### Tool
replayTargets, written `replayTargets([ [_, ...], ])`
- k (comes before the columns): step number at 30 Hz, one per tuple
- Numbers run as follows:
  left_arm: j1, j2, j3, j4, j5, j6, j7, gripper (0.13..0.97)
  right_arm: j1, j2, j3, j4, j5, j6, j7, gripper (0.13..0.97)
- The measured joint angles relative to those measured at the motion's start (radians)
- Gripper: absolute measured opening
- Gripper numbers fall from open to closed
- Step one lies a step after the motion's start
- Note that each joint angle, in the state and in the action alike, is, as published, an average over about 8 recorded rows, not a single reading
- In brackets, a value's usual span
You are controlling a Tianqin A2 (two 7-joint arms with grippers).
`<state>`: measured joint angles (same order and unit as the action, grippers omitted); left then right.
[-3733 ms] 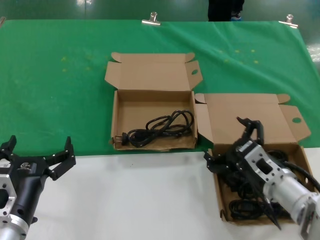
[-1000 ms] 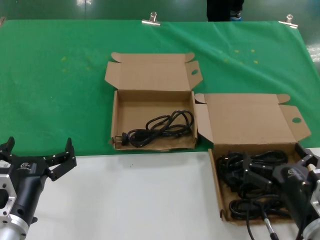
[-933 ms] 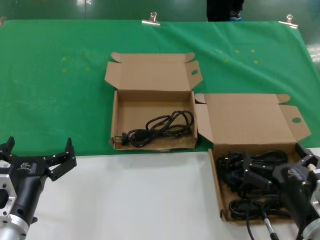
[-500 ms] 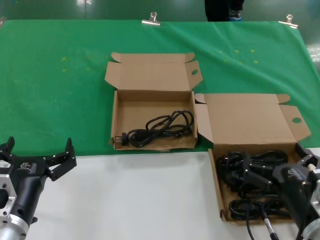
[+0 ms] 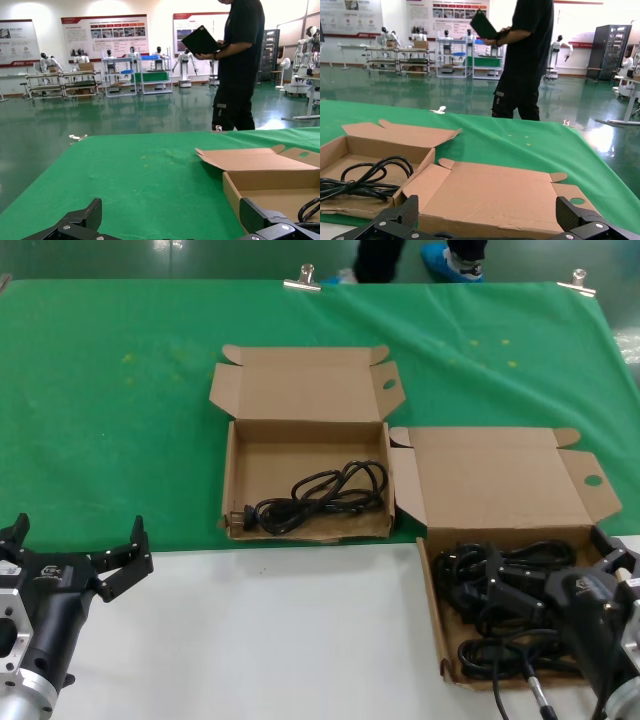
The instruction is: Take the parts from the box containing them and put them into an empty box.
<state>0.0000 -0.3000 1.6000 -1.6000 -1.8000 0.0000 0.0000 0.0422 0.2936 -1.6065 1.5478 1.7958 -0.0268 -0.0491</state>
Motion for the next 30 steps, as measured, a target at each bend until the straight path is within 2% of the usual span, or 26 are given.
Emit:
replayTargets([
  [30,0.000,0.000,0.000,0.000,0.000,0.000,0.000,0.966,0.000,0.000,0.000,0.000,0.000,0.000,0.000,0.966],
])
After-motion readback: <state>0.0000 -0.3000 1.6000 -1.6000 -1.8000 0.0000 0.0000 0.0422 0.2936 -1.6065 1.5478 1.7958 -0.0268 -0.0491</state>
